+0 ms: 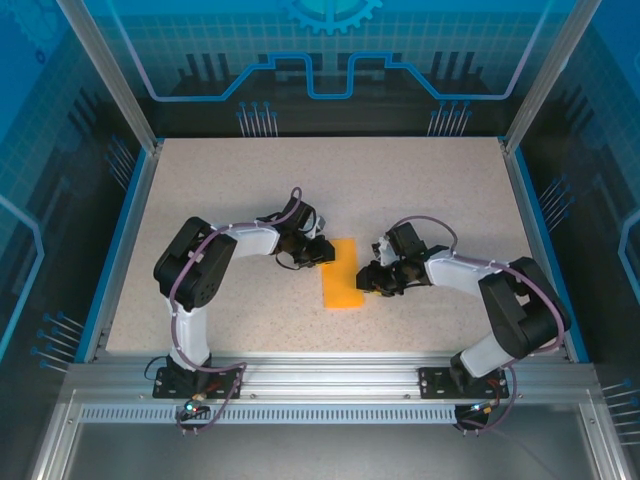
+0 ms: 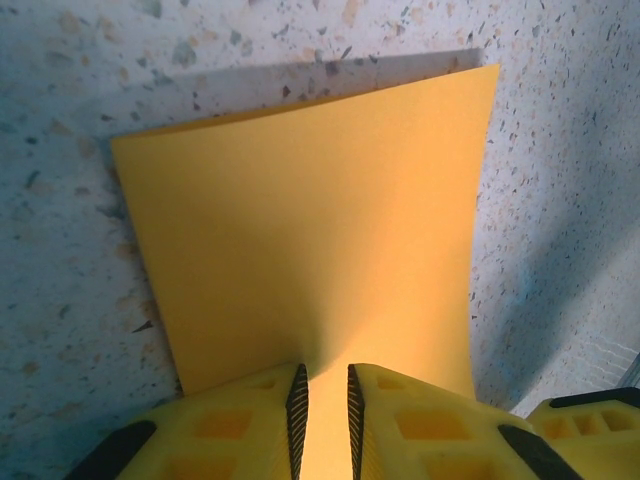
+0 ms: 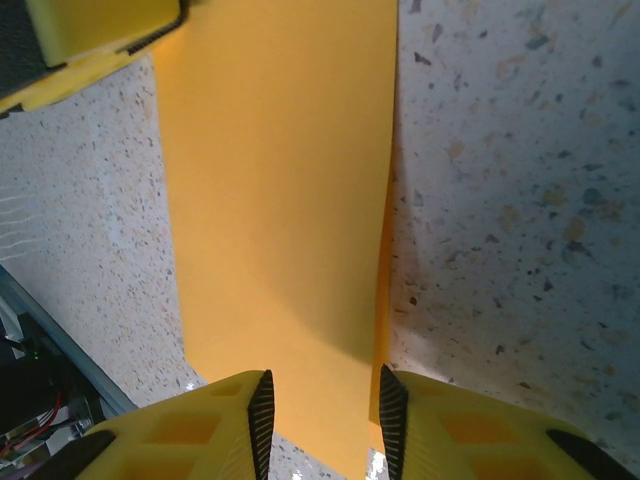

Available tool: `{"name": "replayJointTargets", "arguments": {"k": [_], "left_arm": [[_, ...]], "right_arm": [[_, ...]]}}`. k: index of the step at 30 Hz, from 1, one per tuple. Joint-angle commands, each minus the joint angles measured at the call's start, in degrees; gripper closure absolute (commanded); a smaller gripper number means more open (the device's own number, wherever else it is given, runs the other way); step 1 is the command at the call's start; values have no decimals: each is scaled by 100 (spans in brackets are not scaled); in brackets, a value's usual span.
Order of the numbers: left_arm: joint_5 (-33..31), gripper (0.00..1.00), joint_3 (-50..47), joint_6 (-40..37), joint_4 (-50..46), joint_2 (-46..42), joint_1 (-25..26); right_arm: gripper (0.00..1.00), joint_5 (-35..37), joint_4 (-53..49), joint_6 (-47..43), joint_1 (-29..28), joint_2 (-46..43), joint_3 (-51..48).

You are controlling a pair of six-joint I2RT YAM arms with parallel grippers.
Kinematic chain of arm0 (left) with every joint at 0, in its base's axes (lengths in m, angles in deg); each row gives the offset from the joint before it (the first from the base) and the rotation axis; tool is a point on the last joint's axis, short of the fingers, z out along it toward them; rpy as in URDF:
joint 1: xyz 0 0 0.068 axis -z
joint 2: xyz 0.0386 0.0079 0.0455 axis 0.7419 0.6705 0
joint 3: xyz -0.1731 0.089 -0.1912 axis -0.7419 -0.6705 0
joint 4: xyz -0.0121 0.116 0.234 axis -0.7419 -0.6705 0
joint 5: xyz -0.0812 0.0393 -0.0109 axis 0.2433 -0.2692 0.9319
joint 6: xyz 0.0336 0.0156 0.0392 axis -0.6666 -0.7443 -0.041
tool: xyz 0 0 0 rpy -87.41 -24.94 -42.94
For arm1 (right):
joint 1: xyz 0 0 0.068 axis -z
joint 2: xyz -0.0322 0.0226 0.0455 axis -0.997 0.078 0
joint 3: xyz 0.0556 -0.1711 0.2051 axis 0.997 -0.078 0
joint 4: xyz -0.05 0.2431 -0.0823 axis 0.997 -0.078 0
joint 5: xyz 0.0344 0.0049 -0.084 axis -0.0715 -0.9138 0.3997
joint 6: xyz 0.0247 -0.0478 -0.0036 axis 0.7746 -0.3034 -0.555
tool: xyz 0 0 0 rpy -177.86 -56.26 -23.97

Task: Fold a paper plane with a square sheet of paper (fold left side to right side)
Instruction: Fold the triangle a second time at the center of the table.

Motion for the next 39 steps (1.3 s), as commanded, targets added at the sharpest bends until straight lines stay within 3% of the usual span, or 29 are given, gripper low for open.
{"name": "replayJointTargets", "arguments": {"k": [1, 15, 26, 34, 39], "left_arm": [[-71, 77, -150, 4, -134, 43, 46], [18, 75, -141, -52, -90, -90, 60], [6, 49, -393, -690, -83, -1349, 58], [-69, 42, -1133, -969, -34, -2329, 59], [-145, 40, -1626, -1198, 85, -2925, 113]], "right_arm": [[64, -204, 18, 56, -28, 150, 119], [64, -421, 787, 303, -25, 455, 70], [64, -765, 1196, 327, 232, 723, 256], [65, -1005, 1142, 110, 392, 1139, 700], [72, -1065, 1109, -11, 473, 1393, 982]]}}
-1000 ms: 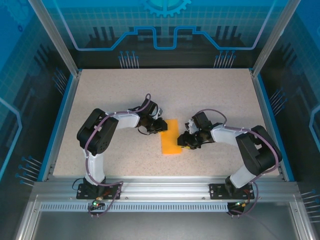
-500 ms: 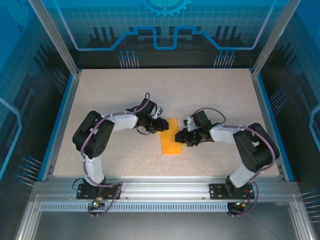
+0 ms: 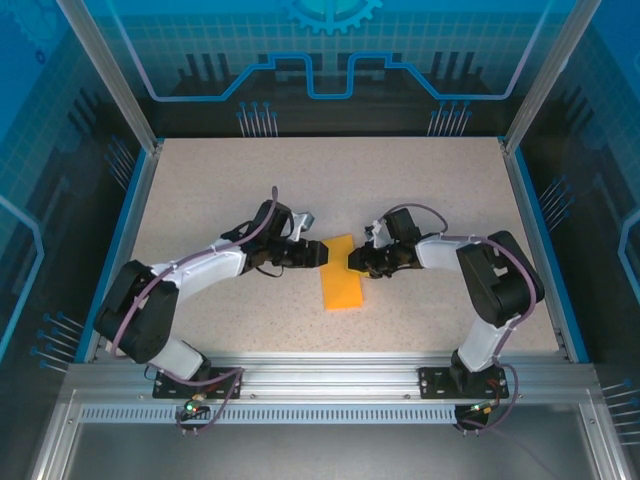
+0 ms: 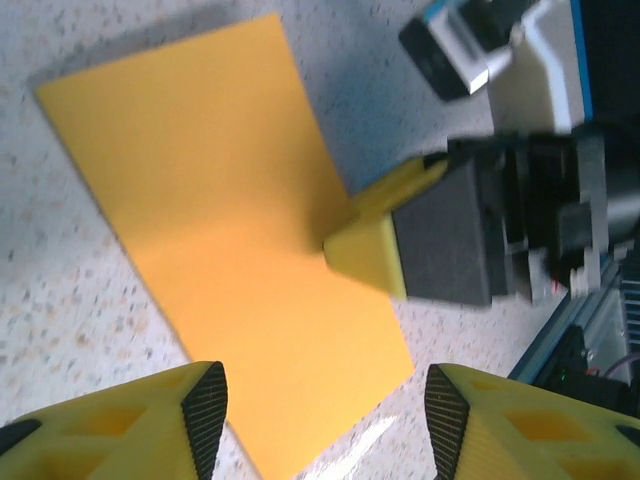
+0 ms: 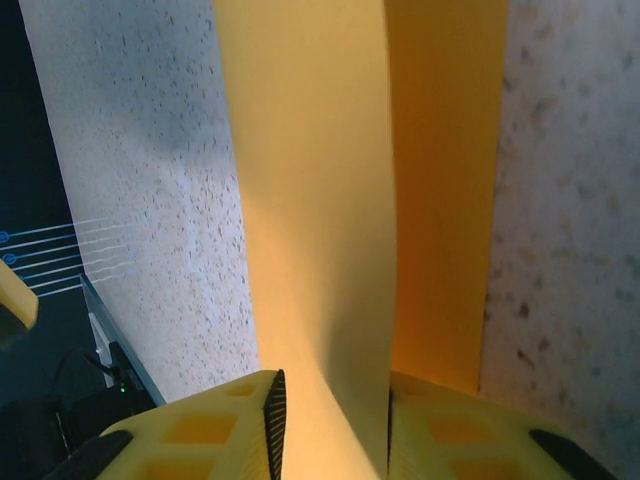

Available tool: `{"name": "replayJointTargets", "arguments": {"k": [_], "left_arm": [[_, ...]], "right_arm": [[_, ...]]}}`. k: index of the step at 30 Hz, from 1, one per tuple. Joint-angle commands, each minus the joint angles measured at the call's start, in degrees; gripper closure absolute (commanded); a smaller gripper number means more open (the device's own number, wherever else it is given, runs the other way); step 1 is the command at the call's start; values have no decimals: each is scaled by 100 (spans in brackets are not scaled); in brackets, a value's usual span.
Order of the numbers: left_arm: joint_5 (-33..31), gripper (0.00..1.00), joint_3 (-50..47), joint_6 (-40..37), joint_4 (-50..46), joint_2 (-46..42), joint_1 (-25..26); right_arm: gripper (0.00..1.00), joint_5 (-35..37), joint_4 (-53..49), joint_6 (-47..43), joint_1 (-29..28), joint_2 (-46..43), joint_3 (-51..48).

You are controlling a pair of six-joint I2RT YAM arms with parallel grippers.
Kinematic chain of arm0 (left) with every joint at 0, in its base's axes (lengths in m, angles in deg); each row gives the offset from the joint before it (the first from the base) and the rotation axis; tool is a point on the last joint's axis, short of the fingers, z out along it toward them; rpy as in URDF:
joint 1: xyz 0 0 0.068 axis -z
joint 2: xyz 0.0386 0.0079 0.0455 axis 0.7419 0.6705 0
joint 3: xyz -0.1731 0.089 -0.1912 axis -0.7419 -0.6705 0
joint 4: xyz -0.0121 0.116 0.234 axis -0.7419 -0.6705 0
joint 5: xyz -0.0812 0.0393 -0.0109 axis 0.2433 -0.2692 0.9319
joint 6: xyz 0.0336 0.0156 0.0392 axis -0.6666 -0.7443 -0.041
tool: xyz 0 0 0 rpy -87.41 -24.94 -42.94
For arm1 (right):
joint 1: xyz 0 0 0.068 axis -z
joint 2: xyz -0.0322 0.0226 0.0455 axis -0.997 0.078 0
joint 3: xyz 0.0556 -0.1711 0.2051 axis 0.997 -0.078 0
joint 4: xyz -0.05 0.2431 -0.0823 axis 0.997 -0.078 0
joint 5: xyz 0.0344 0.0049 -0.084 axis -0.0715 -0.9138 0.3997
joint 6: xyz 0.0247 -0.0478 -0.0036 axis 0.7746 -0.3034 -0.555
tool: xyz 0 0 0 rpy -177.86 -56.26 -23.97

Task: Fold a paper plane with a square sheet of paper (fold left side to right side)
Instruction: Fold the triangle a second time at the center of the table.

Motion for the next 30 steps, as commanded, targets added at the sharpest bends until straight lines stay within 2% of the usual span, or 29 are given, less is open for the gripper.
{"name": "replayJointTargets", "arguments": {"k": [1, 7, 11, 22, 30], "left_arm": [[-144, 39, -262, -397, 95, -442, 106], [-578, 25, -295, -1039, -344, -942, 715], [-961, 21, -120, -1314, -651, -965, 1217], [-2287, 16, 784, -1710, -1325, -96, 2586], [-3539, 14, 1679, -1728, -1993, 906, 3205]], "right_arm": [[74, -145, -12, -164, 103, 138, 233], [89, -107, -30, -61, 151, 104, 275], [97, -136, -251, -94, 179, 130, 569], [96, -113, -429, 71, 173, 35, 558], [96, -136, -494, 81, 166, 45, 573]]}}
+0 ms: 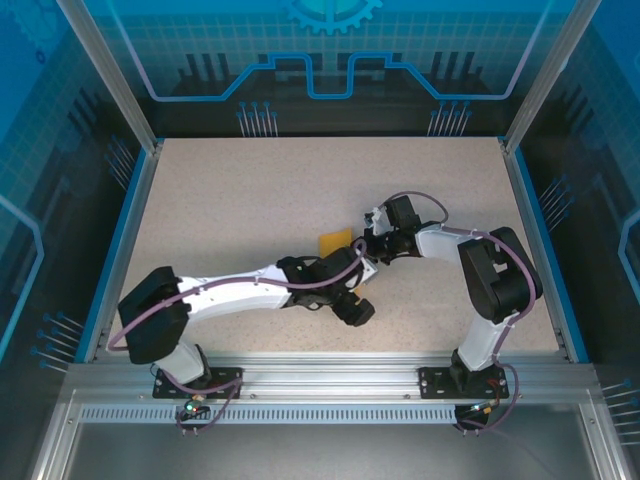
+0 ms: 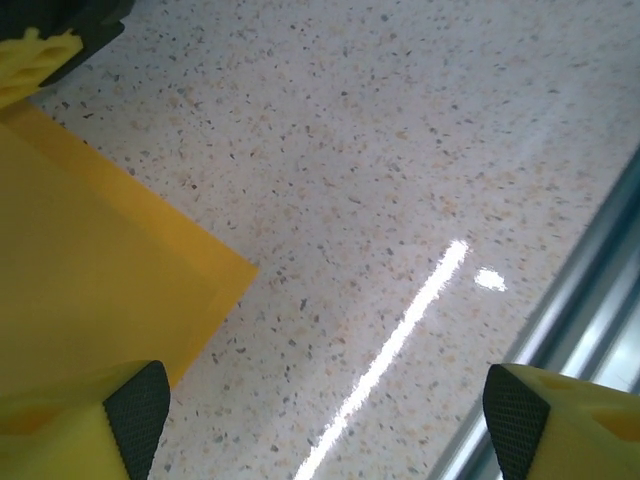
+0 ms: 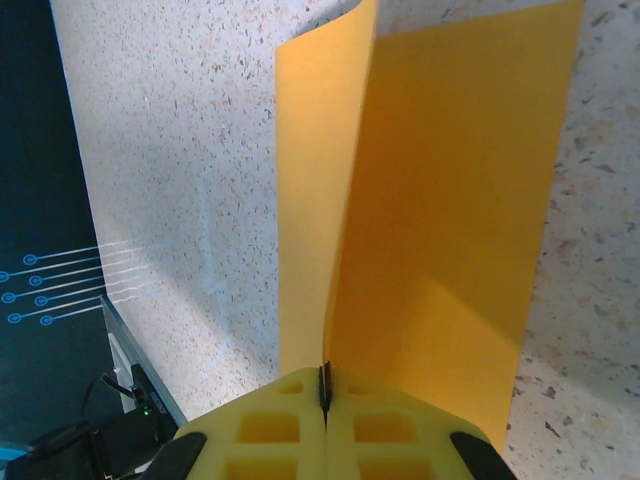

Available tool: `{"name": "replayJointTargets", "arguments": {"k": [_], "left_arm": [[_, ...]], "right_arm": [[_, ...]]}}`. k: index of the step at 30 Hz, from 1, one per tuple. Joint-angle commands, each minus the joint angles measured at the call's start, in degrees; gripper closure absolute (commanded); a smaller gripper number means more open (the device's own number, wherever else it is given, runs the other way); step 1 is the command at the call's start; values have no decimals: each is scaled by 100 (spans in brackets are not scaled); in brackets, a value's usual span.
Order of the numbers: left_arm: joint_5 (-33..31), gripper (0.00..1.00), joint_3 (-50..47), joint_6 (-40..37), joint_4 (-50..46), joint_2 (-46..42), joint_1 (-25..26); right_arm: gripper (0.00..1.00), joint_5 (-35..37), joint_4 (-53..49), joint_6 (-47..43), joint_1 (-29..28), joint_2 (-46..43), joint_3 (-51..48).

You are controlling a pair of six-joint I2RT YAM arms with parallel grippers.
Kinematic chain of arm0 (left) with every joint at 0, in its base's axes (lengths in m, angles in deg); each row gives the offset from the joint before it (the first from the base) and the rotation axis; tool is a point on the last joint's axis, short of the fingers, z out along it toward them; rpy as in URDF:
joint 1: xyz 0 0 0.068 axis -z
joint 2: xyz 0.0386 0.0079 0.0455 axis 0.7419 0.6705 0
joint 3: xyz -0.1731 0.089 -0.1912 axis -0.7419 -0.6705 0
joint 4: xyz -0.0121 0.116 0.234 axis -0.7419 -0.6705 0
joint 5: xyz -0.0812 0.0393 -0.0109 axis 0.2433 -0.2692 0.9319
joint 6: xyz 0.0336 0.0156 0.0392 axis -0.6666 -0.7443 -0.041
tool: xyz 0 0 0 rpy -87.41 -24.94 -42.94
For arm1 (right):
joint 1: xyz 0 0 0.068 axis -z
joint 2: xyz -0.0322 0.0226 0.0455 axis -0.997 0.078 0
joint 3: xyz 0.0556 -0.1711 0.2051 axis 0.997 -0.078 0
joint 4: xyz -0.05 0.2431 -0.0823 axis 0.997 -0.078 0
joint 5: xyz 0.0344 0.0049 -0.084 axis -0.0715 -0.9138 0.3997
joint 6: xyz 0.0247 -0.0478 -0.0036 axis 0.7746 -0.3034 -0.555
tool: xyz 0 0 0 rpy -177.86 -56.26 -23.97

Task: Fold a paper plane with a square sheet of paper (fold left side to right side)
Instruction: Fold the triangle a second time at the center of the table.

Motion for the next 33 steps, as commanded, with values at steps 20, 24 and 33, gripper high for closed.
{"name": "replayJointTargets", "arguments": {"k": [20, 24, 33], "left_arm": [[-2131, 63, 993, 146, -1035, 1078, 344], [-2104, 77, 966, 151, -1052, 1036, 341], [-1584, 89, 761, 276, -867, 773, 232]], "right_arm": [[95, -65, -350, -106, 12, 66, 28], [95, 62, -621, -288, -25, 93, 138], [92, 80, -787, -485, -25, 86, 274]]}}
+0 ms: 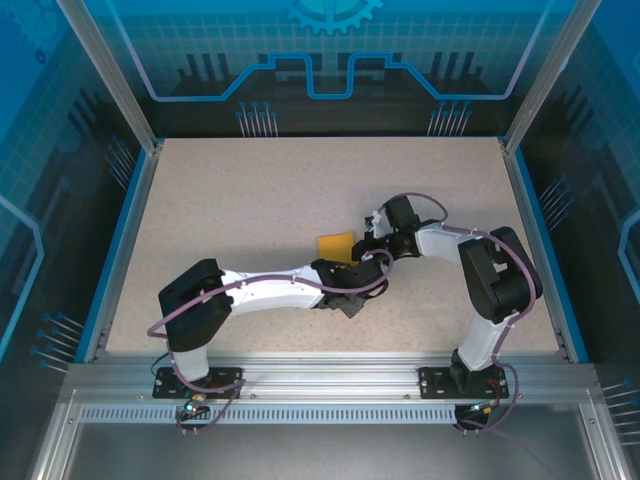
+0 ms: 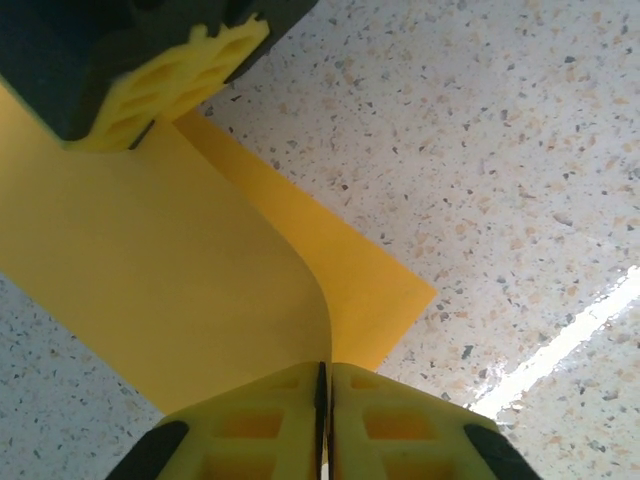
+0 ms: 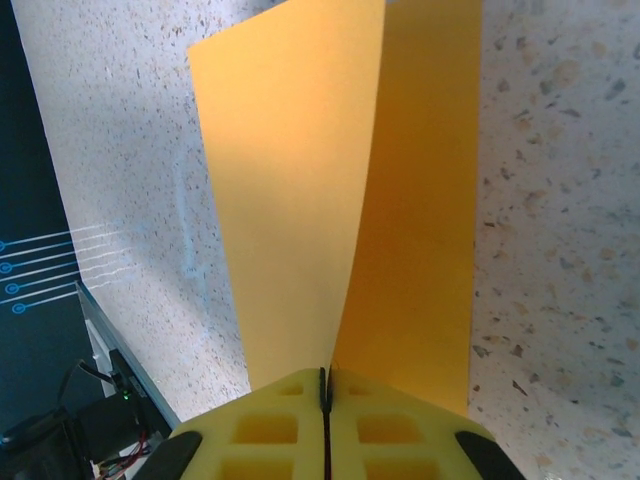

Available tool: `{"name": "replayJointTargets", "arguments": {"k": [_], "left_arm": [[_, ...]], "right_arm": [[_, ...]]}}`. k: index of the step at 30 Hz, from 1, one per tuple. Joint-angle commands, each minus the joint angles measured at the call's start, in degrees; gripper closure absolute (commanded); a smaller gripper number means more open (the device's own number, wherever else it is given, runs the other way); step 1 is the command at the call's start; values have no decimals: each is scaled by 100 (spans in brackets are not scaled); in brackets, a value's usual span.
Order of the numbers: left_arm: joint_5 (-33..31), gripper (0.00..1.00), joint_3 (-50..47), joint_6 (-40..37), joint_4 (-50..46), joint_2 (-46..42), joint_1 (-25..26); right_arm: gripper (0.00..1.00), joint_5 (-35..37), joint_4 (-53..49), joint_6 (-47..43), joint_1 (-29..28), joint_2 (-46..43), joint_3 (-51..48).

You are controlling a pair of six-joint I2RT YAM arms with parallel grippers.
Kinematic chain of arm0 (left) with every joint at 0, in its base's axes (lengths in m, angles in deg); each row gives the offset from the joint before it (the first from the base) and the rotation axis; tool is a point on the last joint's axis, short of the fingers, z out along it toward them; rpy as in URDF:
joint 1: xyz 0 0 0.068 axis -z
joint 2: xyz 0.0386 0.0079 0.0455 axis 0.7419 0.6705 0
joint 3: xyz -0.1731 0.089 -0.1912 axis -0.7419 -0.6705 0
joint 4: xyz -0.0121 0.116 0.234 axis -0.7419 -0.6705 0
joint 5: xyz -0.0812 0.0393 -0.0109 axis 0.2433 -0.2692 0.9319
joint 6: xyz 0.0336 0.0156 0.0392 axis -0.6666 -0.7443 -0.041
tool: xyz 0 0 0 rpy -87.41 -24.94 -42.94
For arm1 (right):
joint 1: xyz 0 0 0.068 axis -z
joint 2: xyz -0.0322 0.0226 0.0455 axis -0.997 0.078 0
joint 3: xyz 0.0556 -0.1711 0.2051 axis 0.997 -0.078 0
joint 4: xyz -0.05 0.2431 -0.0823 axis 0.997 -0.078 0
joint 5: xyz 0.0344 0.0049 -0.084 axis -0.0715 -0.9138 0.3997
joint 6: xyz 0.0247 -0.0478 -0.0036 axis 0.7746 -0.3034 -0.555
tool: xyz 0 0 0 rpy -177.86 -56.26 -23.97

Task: Fold a paper plane with a square sheet of paper (fold left side to right side)
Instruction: Fold the triangle a second time at the center of the table.

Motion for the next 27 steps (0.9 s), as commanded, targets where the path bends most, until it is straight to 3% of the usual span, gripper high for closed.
{"name": "replayJointTargets", "arguments": {"k": [1, 11, 14, 18, 23, 27], "left_arm": [[434, 90, -136, 173, 47, -348, -107], [1738, 90, -580, 517, 431, -706, -649], [2119, 90, -730, 668, 583, -778, -862], [2539, 90, -939, 862, 761, -866, -1126], [3089, 89, -1199, 1089, 1099, -973, -1467], [3322, 89, -1372, 1250, 1309, -1030, -1685]], "right_arm": [[91, 20, -178, -165, -11, 35, 160], [55, 678, -41, -321, 251, -1282, -273], [52, 840, -189, -462, 259, -1673, -619], [60, 1005, -165, -431, 189, -2163, -1204], [82, 1185, 53, -302, -257, -2583, -1820], [97, 1286, 335, -85, -707, -2426, -2001]]}}
